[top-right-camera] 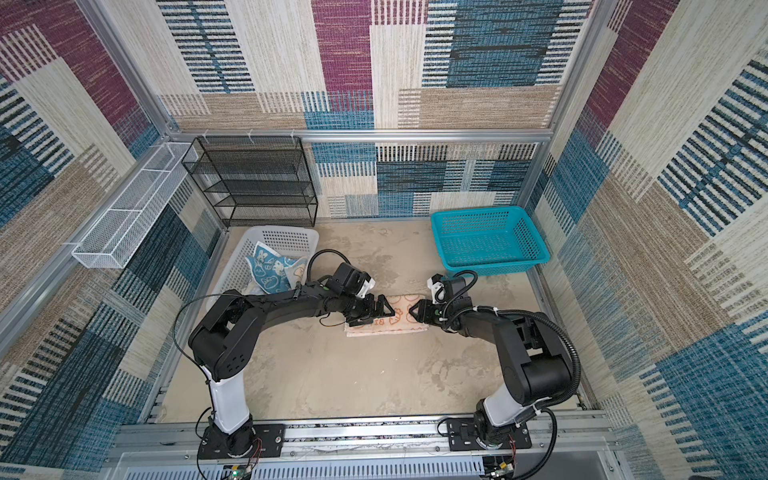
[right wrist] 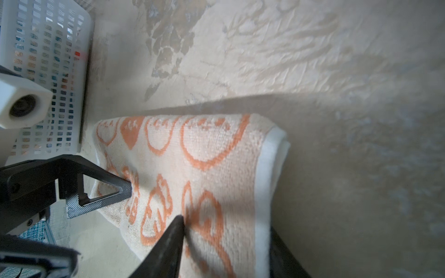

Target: Fold and stack the towels

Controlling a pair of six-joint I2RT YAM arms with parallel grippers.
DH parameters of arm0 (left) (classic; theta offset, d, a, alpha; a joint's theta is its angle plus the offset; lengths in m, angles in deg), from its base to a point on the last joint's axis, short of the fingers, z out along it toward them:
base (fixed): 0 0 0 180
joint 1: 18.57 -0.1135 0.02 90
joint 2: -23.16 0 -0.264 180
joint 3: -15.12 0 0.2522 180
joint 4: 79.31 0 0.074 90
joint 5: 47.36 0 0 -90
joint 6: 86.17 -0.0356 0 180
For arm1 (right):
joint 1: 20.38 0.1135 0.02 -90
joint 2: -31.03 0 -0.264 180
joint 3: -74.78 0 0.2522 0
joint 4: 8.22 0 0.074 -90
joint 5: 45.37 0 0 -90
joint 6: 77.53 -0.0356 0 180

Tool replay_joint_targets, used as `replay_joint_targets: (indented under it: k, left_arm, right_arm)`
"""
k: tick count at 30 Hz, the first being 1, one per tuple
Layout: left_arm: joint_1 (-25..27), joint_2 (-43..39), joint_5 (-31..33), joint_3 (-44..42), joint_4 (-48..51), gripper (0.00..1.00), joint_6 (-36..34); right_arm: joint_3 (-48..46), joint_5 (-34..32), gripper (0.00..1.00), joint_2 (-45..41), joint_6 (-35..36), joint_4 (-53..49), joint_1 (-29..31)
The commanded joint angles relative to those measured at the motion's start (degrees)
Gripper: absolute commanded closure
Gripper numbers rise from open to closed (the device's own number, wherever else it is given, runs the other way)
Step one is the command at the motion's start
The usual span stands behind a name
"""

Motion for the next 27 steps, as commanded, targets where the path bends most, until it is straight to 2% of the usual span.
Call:
replay_joint_targets:
  k: [1, 5, 8, 12, 16, 19, 25, 27]
  left_arm:
    - [0.0, 0.6, 3.4, -1.3, 5.6, 0.01, -2.4]
    - [-0.1, 0.0, 3.9, -2.0, 6.2, 0.01, -2.8]
    - [-0.1, -0.1, 4.2, -2.1, 6.4, 0.01, -3.4]
    - [-0.1, -0.2, 3.5, 1.9, 7.9, 0.01, -4.1]
    - [-0.3, -2.1, 4.0, 9.5, 10.1, 0.01, -4.0]
    - [-0.4, -1.9, 3.7, 17.1, 11.6, 0.01, -3.6]
    - [-0.4, 3.5, 2.2, 31.6, 15.2, 0.01, -3.8]
    - [-0.4, 5.1, 2.1, 33.8, 15.5, 0.01, -3.7]
  right_arm:
    - [-0.9, -0.4, 0.61, 0.6, -1.0, -3.4, 0.2]
    - [-0.1, -1.4, 0.72, 0.6, -1.2, -3.5, 0.1]
    - [2.5, -2.4, 0.89, 1.0, -0.7, -4.9, 0.1]
    - [8.9, -5.7, 1.0, 1.4, 1.3, -10.9, 0.1]
    - [20.9, -13.9, 1.0, 1.6, 4.8, -20.8, 0.1]
    - [32.5, -17.5, 1.0, 4.0, 8.5, -28.4, 0.0]
    - [54.3, -27.2, 1.0, 13.7, 15.2, -41.3, -1.4]
    - [61.1, -29.8, 1.0, 17.1, 17.1, -44.2, -2.1]
